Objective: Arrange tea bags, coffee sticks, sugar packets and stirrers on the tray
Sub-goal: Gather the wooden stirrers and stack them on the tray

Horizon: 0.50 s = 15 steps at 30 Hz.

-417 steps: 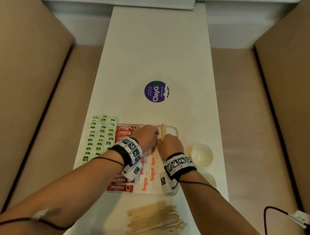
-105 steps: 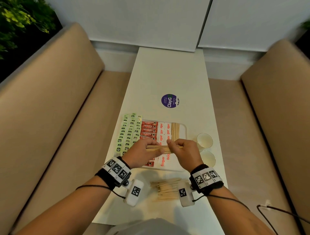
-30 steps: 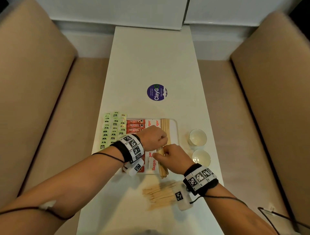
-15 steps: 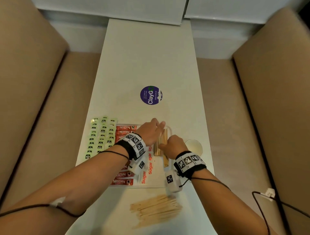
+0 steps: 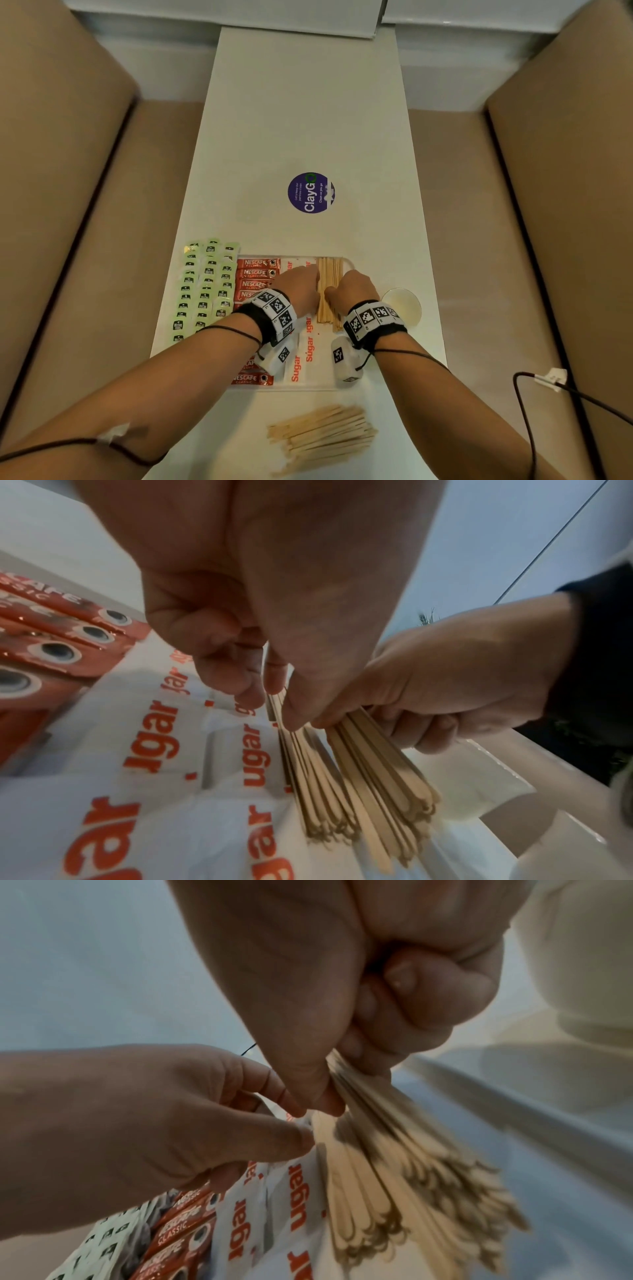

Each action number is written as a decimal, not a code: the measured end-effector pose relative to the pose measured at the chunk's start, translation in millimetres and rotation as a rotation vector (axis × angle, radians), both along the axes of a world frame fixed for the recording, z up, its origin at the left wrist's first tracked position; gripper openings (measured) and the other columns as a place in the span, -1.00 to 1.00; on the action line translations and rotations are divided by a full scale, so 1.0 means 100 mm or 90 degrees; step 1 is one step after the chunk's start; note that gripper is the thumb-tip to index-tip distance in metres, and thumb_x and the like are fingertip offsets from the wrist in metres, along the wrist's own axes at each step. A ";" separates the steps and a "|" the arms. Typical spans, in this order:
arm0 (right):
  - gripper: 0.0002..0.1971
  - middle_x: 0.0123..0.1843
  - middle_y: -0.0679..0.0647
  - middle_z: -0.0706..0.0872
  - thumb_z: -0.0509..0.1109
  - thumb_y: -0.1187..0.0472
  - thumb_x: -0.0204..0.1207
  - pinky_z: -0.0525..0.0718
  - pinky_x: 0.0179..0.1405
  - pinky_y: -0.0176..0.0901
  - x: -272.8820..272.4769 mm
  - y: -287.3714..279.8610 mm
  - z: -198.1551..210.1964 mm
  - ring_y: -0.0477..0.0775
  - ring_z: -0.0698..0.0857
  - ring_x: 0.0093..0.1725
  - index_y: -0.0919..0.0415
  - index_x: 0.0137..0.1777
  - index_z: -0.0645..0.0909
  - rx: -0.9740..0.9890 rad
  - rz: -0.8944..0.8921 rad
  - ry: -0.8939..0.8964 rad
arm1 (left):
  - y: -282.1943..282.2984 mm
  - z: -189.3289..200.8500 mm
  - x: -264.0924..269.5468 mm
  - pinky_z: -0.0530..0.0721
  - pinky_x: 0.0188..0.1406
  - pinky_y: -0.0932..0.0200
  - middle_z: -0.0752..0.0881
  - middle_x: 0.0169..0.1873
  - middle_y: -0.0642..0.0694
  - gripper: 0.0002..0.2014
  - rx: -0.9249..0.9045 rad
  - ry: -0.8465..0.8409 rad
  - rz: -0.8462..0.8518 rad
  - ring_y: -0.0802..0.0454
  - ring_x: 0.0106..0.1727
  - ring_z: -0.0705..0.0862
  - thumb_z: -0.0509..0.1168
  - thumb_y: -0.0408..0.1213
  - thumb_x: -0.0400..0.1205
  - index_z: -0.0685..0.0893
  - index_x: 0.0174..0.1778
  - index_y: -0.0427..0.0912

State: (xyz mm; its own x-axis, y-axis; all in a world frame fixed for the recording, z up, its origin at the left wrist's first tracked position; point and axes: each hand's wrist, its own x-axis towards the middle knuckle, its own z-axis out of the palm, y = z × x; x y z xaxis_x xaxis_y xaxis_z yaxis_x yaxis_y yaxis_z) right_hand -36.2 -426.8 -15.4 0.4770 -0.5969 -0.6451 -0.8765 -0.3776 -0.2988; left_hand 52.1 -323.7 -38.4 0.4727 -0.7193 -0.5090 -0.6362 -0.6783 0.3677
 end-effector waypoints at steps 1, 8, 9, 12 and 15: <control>-0.76 -0.32 0.05 0.63 0.41 0.11 0.53 0.64 -0.35 -0.15 0.01 0.00 0.00 0.02 0.60 -0.40 0.18 -0.31 0.50 -0.004 0.003 0.002 | -0.01 0.00 -0.01 0.64 -0.12 0.08 0.69 0.04 -0.08 -0.75 -0.003 0.000 -0.002 -0.08 -0.02 0.69 0.31 -0.21 0.67 0.54 0.25 -0.08; -0.73 -0.37 0.01 0.56 0.32 0.17 0.59 0.46 -0.46 -0.23 0.00 -0.02 0.01 -0.02 0.52 -0.44 0.15 -0.36 0.48 -0.074 0.024 0.021 | -0.01 -0.06 -0.06 0.68 -0.14 0.06 0.69 0.00 -0.14 -0.77 -0.023 0.028 0.017 -0.09 -0.06 0.67 0.31 -0.29 0.65 0.55 0.21 -0.17; -0.73 -0.36 0.01 0.56 0.31 0.17 0.59 0.49 -0.43 -0.21 0.00 -0.02 0.01 -0.01 0.53 -0.43 0.15 -0.35 0.48 -0.079 0.028 0.022 | 0.00 -0.06 -0.07 0.69 -0.13 0.06 0.69 -0.01 -0.14 -0.77 -0.021 0.030 0.018 -0.09 -0.06 0.68 0.31 -0.29 0.65 0.55 0.21 -0.17; -0.72 -0.34 0.02 0.59 0.32 0.14 0.61 0.56 -0.33 -0.16 0.00 -0.03 0.00 0.05 0.60 -0.34 0.14 -0.35 0.48 -0.089 0.037 0.028 | 0.00 -0.06 -0.09 0.74 -0.08 0.01 0.69 -0.04 -0.12 -0.78 -0.018 0.031 0.025 -0.08 -0.08 0.69 0.31 -0.28 0.66 0.54 0.20 -0.16; -0.75 -0.22 0.07 0.67 0.29 0.12 0.65 0.55 -0.31 -0.16 -0.03 -0.05 0.00 0.09 0.63 -0.26 0.17 -0.27 0.54 -0.106 0.054 0.036 | 0.01 -0.06 -0.10 0.73 -0.09 0.06 0.69 0.00 -0.12 -0.75 -0.021 0.035 0.027 -0.07 -0.06 0.69 0.32 -0.28 0.66 0.53 0.24 -0.16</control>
State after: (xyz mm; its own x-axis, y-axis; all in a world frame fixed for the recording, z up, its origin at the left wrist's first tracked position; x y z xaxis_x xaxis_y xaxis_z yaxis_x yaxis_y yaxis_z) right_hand -39.7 -431.6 -15.1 0.4960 -0.6568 -0.5679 -0.8529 -0.4914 -0.1766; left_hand 42.0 -322.6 -44.3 0.4755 -0.7161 -0.5110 -0.5857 -0.6911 0.4234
